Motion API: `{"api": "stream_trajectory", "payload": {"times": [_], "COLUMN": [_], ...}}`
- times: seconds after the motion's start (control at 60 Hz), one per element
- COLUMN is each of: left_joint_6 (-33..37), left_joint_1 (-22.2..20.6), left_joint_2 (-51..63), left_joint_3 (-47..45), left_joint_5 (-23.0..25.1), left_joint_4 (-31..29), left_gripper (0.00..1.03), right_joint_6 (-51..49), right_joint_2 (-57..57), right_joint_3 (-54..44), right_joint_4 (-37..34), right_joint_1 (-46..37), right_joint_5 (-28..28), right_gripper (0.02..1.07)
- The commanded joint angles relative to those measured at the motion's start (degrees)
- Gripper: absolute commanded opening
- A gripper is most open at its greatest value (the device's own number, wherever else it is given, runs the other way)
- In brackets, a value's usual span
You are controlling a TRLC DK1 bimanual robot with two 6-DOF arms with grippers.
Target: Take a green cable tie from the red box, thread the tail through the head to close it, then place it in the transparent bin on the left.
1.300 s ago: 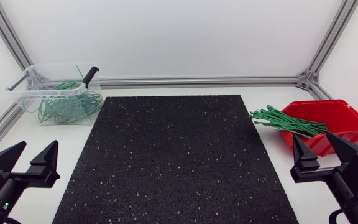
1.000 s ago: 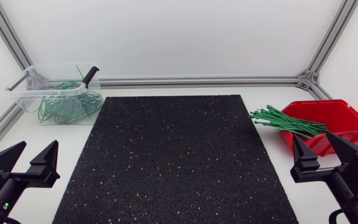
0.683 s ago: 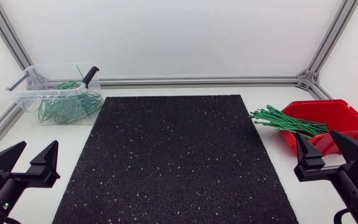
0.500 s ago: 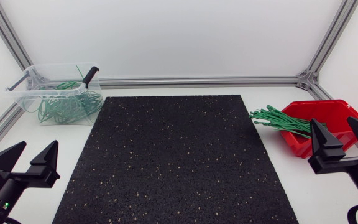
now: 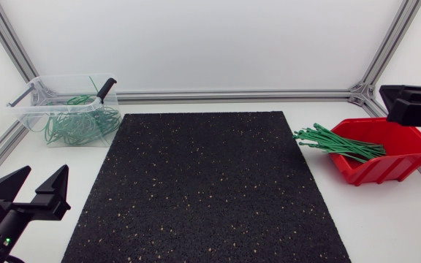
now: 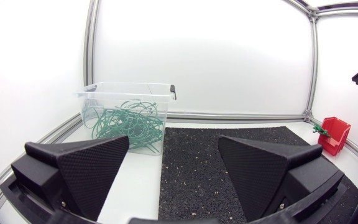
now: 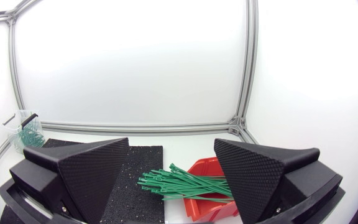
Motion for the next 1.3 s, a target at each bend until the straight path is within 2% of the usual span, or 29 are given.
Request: {"api": "stream_trajectory", "payload": {"times": [0.0, 0.1, 0.25, 0.45, 0.583, 0.683, 0.75, 0.817, 0.95, 1.05, 1.283], "left_joint_6": [-1.04, -1.04, -1.04, -1.04, -1.04, -1.04, -1.04, -1.04, -1.04, -1.04, -1.04], "left_joint_1": [-0.02, 0.06, 0.06, 0.06, -0.11, -0.20, -0.29, -0.29, -0.29, -0.20, -0.02], "left_joint_2": [-0.39, -0.39, -0.39, -0.39, -0.39, -0.39, -0.39, -0.39, -0.39, -0.39, -0.39], "left_joint_3": [-1.83, -1.92, -1.83, -1.83, -1.83, -1.83, -1.83, -1.83, -1.83, -1.83, -1.83], "left_joint_5": [0.53, 0.44, 0.53, 0.53, 0.53, 0.44, 0.44, 0.44, 0.44, 0.53, 0.53], "left_joint_4": [-3.65, -3.65, -3.65, -3.74, -3.65, -3.74, -3.83, -3.83, -3.83, -3.83, -3.83], "left_gripper": [1.00, 1.00, 1.00, 1.00, 1.00, 1.00, 1.00, 1.00, 1.00, 1.00, 1.00], "right_joint_6": [0.71, 0.10, -4.47, -19.76, -30.14, -36.38, -42.79, -53.08, -61.25, -67.84, -76.63], "right_joint_2": [5.48, 10.93, 19.72, 25.87, 34.31, 37.03, 38.97, 40.20, 41.95, 42.74, 47.14], "right_joint_3": [3.92, 7.88, 14.73, 20.27, 27.04, 27.65, 28.27, 27.57, 27.39, 24.58, 21.85], "right_joint_4": [-1.68, -4.85, -11.61, -17.15, -27.79, -28.75, -29.81, -29.54, -32.00, -32.36, -31.21], "right_joint_1": [-1.73, -3.23, -7.00, -6.92, -6.56, -6.39, -6.83, -7.18, -7.71, -7.62, -7.27], "right_joint_5": [-1.39, -4.99, -14.39, -13.78, -14.13, -13.78, -13.43, -9.38, -9.82, -10.00, -9.82], "right_gripper": [1.02, 1.02, 1.02, 1.02, 0.99, 0.93, 0.93, 0.93, 0.92, 0.84, 0.83]}}
